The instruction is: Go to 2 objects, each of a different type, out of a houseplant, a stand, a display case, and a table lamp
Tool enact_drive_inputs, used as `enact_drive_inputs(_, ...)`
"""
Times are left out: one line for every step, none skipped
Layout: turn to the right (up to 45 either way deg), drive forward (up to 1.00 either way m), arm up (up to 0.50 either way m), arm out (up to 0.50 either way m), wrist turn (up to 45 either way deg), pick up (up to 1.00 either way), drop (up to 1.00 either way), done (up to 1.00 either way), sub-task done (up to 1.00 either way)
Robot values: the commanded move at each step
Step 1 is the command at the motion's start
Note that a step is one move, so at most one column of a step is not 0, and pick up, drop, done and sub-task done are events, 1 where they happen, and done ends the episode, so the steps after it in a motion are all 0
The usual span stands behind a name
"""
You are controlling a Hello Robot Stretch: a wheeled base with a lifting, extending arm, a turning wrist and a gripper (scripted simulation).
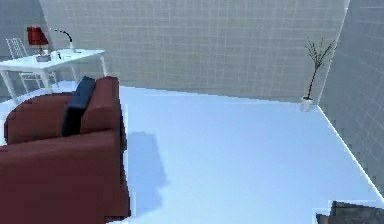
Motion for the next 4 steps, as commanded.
enact_drive_inputs(3.0,0.00,0.00,0.00,0.0,0.00,0.00,0.00,0.00)
enact_drive_inputs(0.0,0.20,0.00,0.00,0.0,0.00,0.00,0.00,0.00)
enact_drive_inputs(9.0,0.00,0.00,0.00,0.0,0.00,0.00,0.00,0.00)
enact_drive_inputs(0.0,1.00,0.00,0.00,0.0,0.00,0.00,0.00,0.00)
